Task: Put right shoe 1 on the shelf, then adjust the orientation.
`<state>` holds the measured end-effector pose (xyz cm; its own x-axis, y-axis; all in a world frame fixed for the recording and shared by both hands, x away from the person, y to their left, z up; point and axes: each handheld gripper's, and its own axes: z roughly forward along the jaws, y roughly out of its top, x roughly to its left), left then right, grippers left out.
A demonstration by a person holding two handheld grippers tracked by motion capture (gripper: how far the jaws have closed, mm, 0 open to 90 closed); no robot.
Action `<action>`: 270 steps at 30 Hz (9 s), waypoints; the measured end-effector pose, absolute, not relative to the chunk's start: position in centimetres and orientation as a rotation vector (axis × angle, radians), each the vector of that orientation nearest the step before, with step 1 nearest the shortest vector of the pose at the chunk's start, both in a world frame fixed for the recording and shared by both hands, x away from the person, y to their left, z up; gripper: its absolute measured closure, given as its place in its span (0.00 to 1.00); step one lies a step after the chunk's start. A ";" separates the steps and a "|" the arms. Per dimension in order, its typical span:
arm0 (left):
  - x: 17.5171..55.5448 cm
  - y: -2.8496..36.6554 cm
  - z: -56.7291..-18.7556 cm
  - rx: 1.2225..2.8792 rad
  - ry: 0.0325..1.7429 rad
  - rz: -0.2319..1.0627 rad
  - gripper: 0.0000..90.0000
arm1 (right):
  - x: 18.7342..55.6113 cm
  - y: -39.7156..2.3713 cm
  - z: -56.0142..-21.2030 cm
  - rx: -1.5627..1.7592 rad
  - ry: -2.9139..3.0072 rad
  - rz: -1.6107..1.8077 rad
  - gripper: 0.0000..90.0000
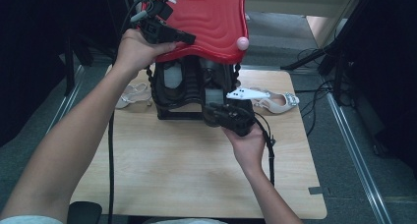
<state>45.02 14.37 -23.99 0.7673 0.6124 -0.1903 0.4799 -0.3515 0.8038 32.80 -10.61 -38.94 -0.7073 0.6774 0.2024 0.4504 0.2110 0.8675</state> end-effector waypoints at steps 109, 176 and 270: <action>37.5 16.8 -27.0 1.995 0.757 0.012 0.58 | 32.3 -14.2 -44.7 1.152 2.379 1.516 0.50; 33.1 28.2 -46.2 1.931 1.032 0.055 1.00 | 30.8 -19.3 -47.3 1.205 2.414 1.495 0.55; 42.1 36.5 -49.1 1.770 1.571 0.208 0.99 | 30.5 -19.0 -48.4 1.238 2.424 1.395 0.52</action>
